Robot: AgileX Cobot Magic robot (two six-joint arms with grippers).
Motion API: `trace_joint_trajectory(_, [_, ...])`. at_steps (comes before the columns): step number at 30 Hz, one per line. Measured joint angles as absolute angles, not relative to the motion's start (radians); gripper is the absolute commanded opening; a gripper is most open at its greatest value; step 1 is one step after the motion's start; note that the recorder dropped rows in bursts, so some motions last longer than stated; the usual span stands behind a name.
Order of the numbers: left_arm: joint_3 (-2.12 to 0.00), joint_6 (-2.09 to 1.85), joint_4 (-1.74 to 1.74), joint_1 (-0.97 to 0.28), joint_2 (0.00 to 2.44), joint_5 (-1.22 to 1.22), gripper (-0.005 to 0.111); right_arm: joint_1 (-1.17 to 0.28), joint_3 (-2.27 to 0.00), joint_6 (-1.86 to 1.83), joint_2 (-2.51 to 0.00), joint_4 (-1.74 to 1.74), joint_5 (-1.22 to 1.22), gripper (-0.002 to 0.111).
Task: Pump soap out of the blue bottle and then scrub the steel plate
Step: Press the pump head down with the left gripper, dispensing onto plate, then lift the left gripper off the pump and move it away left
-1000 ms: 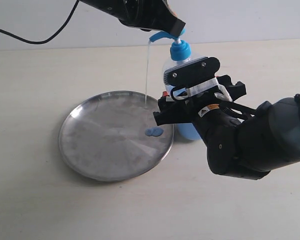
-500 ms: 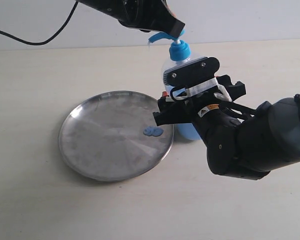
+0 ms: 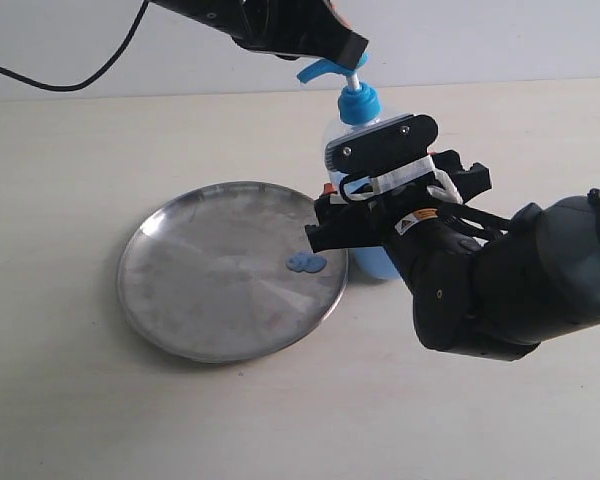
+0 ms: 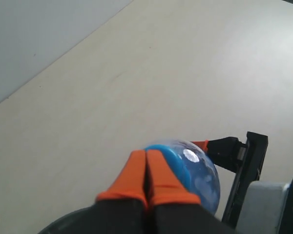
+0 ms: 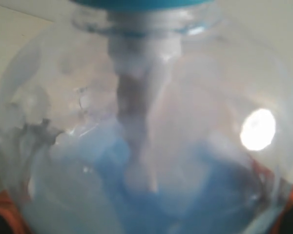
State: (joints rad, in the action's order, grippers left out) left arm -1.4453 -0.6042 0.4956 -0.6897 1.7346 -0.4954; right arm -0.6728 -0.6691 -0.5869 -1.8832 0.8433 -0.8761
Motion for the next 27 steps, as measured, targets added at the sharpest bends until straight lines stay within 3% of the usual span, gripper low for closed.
trace_joint_trajectory(27, [-1.425, -0.583, 0.559, -0.692, 1.597, -0.497, 0.0, -0.673, -0.669, -0.535, -1.883, 0.938, -0.889, 0.0])
